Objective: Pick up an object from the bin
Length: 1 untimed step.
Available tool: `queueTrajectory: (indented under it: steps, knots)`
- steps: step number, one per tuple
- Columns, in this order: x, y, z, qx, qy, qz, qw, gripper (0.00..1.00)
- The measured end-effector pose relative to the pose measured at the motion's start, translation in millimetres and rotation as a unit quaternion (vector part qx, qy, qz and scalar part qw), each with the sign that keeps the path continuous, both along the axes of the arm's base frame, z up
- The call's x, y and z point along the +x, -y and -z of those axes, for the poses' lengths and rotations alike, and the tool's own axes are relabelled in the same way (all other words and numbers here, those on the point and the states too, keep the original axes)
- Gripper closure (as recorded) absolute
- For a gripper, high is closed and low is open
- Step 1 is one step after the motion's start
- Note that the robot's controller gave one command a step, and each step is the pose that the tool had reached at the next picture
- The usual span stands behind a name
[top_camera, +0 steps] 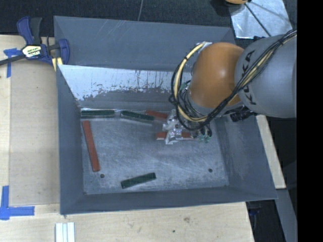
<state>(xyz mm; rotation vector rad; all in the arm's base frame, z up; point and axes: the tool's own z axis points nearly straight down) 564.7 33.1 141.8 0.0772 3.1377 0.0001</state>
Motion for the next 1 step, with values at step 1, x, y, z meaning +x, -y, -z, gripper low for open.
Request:
queueTrajectory:
  steps: [1]
  knots:
    - [6.3, -10.2, -64.5, 0.0, -0.0018, 0.01, 0.9999, 1.0]
